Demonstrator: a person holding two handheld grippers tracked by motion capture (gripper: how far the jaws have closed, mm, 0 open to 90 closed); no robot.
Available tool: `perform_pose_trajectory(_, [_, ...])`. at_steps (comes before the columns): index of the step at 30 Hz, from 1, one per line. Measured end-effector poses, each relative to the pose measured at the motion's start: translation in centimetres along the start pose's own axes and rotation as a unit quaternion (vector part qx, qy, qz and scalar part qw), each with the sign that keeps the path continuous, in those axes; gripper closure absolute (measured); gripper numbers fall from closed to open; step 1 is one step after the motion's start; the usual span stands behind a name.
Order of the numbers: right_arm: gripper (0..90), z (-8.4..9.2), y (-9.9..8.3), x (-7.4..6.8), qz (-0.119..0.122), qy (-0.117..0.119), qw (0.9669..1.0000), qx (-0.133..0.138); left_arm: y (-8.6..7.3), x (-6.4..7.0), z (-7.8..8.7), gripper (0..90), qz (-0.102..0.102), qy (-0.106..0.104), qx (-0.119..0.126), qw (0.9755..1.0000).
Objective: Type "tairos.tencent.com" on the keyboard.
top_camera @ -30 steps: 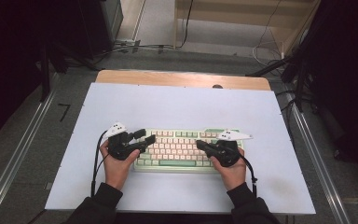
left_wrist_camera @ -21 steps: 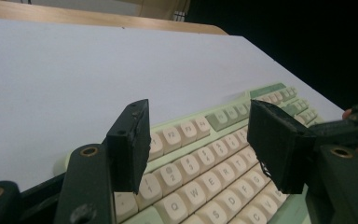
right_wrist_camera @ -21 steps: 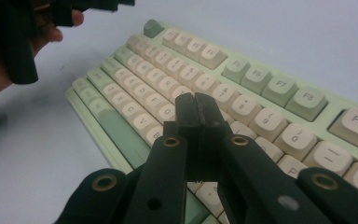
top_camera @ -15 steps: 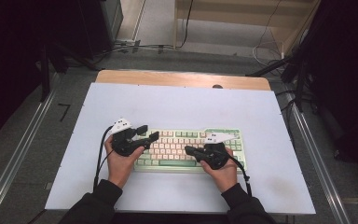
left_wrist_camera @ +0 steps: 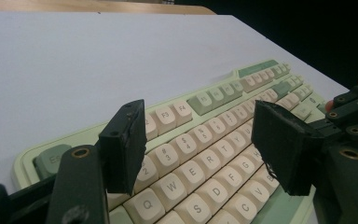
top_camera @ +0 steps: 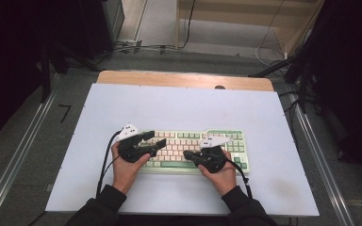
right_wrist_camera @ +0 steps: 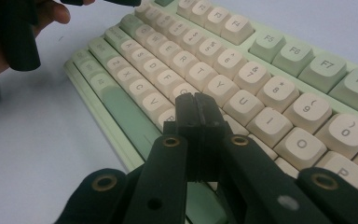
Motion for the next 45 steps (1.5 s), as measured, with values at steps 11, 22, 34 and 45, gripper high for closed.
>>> perform_pose_trajectory(11, [88.0, -0.6, -0.1, 0.1, 0.001, -0.002, 1.0000, -0.008, -0.3, 0.2, 0.0, 34.9, -0.006, -0.004, 0.000, 1.0000])
perform_pose_trajectory(22, [88.0, -0.9, -0.2, -0.1, 0.008, -0.012, 0.9998, -0.014, -0.4, 0.4, -0.1, 35.4, -0.005, -0.010, -0.003, 0.9999])
perform_pose_trajectory(34, [64.9, 2.1, 0.8, 1.1, -0.027, -0.012, 0.9979, 0.057, -0.3, 0.5, -0.3, 36.4, -0.005, -0.012, -0.004, 0.9999])
perform_pose_trajectory(45, [38.0, 3.2, 0.7, 2.8, -0.069, -0.051, 0.9929, 0.083, -0.2, 0.6, -0.5, 37.2, -0.006, -0.013, -0.005, 0.9999])
Point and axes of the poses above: each handheld gripper's, and its own axes: z roughly backward along the jaws, y roughly out of its top, x roughly to its right, the point moved 3 cm from there along -z, roughly forward along the jaws, and after that the axes turned 10 degrees about -z, right-handed, at the moved point
